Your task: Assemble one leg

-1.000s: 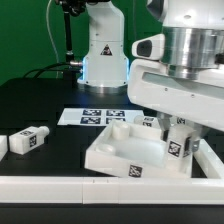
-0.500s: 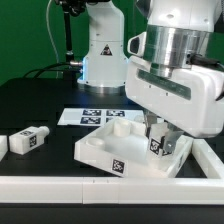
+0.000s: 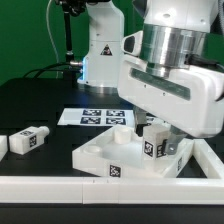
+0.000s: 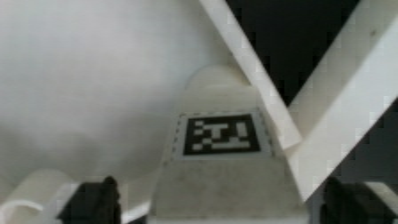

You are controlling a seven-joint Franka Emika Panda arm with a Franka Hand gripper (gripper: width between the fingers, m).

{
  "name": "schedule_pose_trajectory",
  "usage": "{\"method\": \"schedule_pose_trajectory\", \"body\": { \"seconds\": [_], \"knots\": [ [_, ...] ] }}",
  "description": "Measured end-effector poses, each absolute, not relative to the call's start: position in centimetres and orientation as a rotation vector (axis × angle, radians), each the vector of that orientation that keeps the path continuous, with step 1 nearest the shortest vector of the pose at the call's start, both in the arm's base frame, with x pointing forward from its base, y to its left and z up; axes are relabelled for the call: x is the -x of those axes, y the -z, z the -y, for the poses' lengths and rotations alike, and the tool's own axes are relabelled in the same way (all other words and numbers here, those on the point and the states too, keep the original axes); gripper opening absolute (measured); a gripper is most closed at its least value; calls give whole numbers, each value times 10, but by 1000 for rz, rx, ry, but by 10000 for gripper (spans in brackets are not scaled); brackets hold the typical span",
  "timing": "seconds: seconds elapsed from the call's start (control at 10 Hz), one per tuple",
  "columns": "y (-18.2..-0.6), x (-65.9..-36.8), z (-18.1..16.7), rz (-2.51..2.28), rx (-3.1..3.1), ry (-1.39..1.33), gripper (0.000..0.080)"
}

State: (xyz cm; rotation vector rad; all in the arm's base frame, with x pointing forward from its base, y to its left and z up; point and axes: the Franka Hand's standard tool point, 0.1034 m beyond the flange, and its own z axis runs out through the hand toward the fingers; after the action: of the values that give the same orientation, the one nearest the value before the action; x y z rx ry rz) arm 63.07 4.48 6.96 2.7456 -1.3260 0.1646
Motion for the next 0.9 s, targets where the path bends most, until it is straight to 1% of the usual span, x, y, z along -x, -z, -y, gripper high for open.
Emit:
{"method": "schedule_pose_trajectory", "body": {
  "seconds": [0.1,0.2,0.3,0.4,0.5,0.7,0.9],
  "knots": [
    [-69,-630,-47,1077,-2842,-145,632],
    [-67,-628,-51,898,-2898,-119,644],
    [-66,-627,-50,900,-2901,-135,644],
    [-72,-628,-46,817,-2930,-140,648],
    [-81,-631,-42,778,-2950,-152,649],
    [-96,-631,-49,859,-2949,-174,649],
    [-122,-634,-52,880,-2969,-188,649]
  ]
}}
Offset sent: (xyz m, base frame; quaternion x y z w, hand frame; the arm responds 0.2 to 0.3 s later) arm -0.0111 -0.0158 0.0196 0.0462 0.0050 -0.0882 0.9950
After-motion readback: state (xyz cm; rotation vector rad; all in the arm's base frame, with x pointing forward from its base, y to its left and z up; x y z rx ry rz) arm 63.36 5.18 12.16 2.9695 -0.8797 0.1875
